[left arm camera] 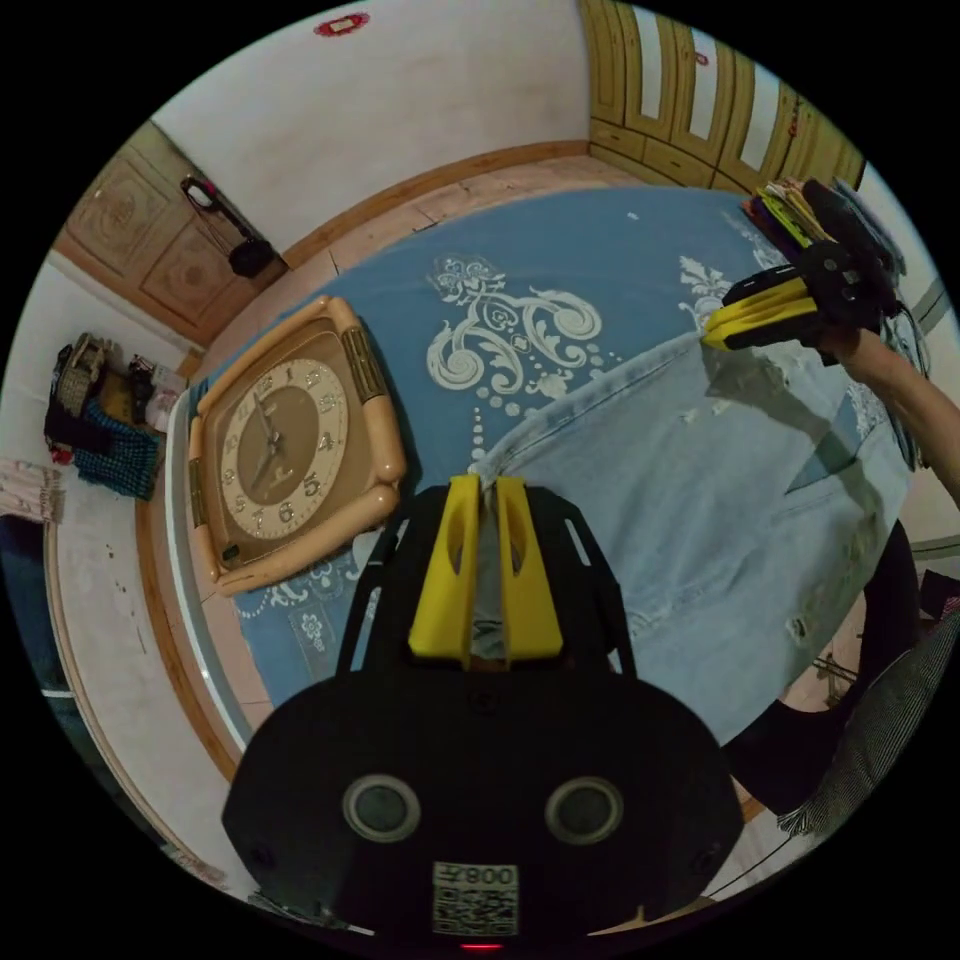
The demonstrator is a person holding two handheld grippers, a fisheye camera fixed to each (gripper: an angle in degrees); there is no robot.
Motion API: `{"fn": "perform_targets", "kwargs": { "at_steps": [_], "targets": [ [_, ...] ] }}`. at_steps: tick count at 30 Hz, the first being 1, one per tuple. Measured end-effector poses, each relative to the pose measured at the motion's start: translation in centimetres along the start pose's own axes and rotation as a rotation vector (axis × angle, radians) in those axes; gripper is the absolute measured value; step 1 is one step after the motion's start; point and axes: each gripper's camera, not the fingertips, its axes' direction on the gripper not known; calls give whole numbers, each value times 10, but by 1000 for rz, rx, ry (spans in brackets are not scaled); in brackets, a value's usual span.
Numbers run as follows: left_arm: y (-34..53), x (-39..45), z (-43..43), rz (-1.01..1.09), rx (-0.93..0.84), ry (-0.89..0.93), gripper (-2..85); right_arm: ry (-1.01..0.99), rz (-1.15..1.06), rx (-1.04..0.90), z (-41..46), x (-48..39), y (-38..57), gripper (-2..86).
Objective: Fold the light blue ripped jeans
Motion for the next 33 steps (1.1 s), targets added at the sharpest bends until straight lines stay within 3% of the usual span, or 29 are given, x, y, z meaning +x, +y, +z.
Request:
{"fn": "perform_targets", "kwargs": {
  "at_steps": [8, 14, 25, 33],
  "targets": [
    [106, 35, -85, 23, 109, 48, 18, 34, -58, 118, -27, -77, 71, 10],
    [202, 66, -114, 17, 79, 58, 18, -8, -100, 130, -18, -147, 129, 10],
    [342, 89, -98, -87, -58, 145, 16, -49, -286, -106, 65, -268, 204, 9],
    [416, 84, -98, -143, -33, 165, 12, -132, -274, -114, 84, -291, 245, 10]
  ]
}}
